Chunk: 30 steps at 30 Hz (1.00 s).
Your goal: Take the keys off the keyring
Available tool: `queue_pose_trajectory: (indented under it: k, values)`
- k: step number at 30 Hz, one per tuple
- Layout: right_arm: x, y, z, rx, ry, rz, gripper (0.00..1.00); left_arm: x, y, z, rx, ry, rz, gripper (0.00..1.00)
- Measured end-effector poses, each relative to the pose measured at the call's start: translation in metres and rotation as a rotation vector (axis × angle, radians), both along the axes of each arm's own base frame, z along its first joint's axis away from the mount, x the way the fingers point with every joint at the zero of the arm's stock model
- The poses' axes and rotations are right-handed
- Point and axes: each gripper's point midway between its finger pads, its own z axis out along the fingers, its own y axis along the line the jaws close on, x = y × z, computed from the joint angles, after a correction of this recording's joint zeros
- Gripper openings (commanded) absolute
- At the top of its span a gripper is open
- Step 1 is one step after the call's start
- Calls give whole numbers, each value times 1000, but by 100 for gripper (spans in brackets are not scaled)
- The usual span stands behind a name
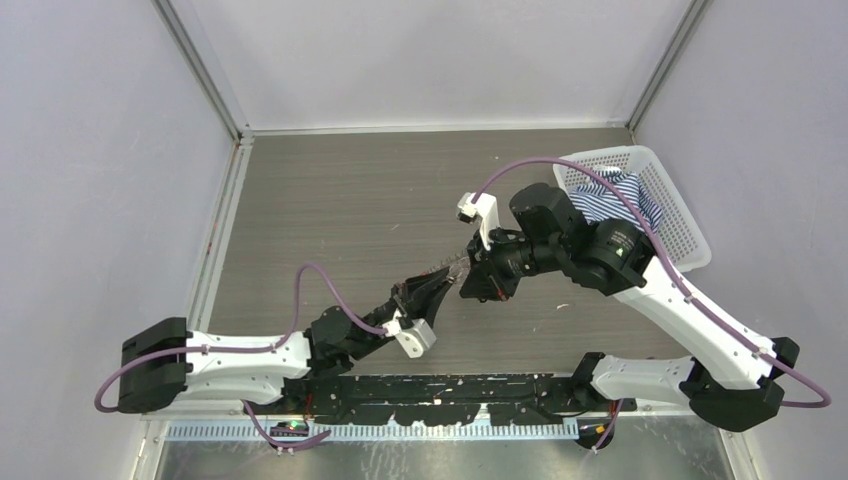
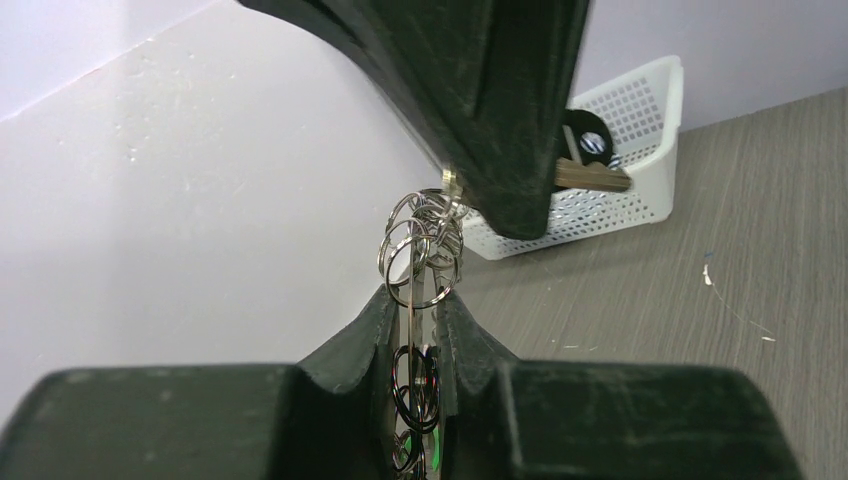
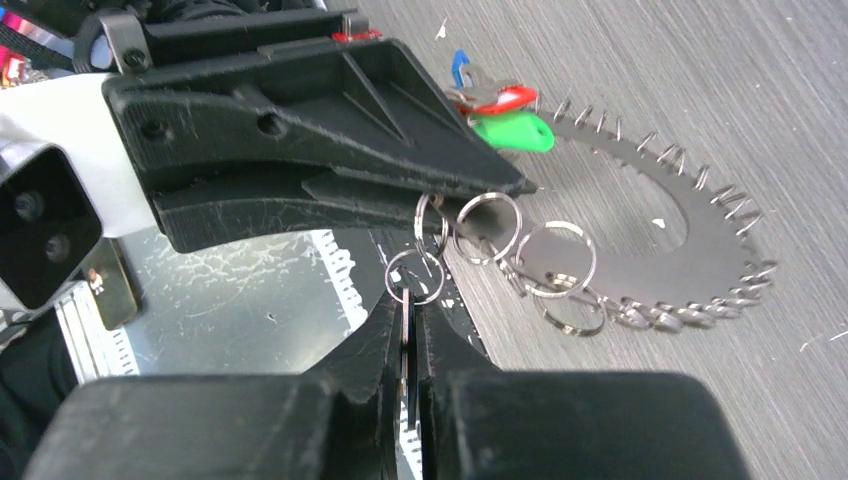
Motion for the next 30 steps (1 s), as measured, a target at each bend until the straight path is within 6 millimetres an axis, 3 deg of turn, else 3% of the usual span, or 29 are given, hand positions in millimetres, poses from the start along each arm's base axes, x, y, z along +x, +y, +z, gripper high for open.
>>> queue_pose_trajectory:
  k: [6, 17, 25, 30]
  values:
    - [-2, 2, -8, 27, 22, -20, 5, 0, 7, 9, -23, -3, 9, 0]
    - [0, 5, -23, 103, 15, -64, 38, -6, 7, 15, -26, -13, -21, 0]
    - [-1, 1, -10, 204, -61, -64, 43, -13, 8, 30, -53, -13, -60, 0]
    - [-1, -3, 10, 297, -141, -61, 43, -19, 11, 42, -79, 6, -98, 0]
